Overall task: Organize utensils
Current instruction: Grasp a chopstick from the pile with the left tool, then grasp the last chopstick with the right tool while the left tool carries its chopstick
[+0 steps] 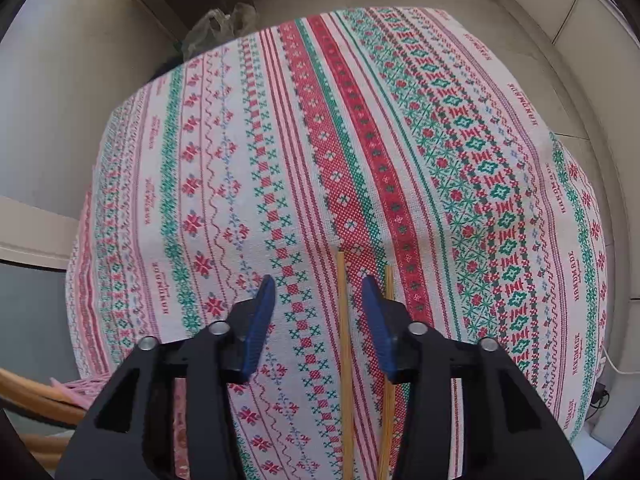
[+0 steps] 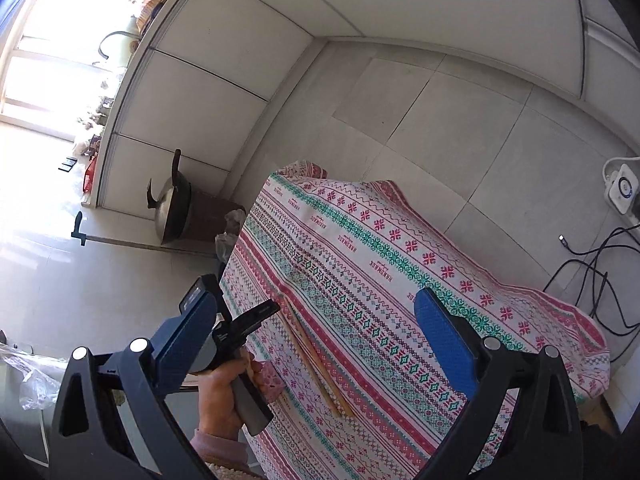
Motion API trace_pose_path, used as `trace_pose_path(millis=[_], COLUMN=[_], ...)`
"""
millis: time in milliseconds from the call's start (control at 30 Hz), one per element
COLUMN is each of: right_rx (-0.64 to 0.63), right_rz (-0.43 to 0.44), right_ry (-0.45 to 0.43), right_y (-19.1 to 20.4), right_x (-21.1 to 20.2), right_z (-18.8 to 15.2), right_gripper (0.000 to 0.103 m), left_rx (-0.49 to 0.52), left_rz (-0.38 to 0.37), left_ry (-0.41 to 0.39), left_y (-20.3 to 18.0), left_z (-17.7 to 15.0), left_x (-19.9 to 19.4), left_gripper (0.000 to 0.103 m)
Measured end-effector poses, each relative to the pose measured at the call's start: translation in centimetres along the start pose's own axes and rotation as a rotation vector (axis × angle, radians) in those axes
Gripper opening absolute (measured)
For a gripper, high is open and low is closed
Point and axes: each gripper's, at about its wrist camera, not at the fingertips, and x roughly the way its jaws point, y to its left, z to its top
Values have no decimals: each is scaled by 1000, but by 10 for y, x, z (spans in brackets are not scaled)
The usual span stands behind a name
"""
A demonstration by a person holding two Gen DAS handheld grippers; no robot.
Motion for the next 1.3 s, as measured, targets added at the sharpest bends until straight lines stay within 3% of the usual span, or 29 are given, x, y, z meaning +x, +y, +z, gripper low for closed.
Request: trace_pose_path(millis=[133, 200, 300, 433, 533, 833, 1033, 1133, 1300], right_rx=[-21, -38, -55, -48, -44, -61, -201, -355, -467], right_rz=[-22, -32, -50, -66, -73, -136, -236, -292, -341], right_ry=[22, 28, 19, 25, 45, 52, 62, 34, 73], right_y=[4, 6, 7, 4, 1, 0, 27, 53, 73], right_x=[7, 10, 11, 15, 20, 47, 100, 130, 173], right_z=[-3, -5, -6, -5, -3, -4, -27, -44, -65], right_gripper=[96, 96, 96, 96, 96, 96, 96, 96, 96], left_rx=[-34, -30, 29, 88, 103, 228, 296, 291, 238], left_rz=[-41, -82, -90, -77, -136, -202, -187, -180, -225], left_ry=[3, 1, 5, -25, -37, -200, -306, -357, -441], left_y=[7, 7, -1, -12, -13, -24, -14, 8, 40], left_z=[1, 1, -6, -18, -33, -144, -213, -238, -253], left_x=[9, 10, 9, 5, 0, -55, -102, -117, -141], left_gripper=[35, 19, 5, 4, 4, 4, 4, 4, 4])
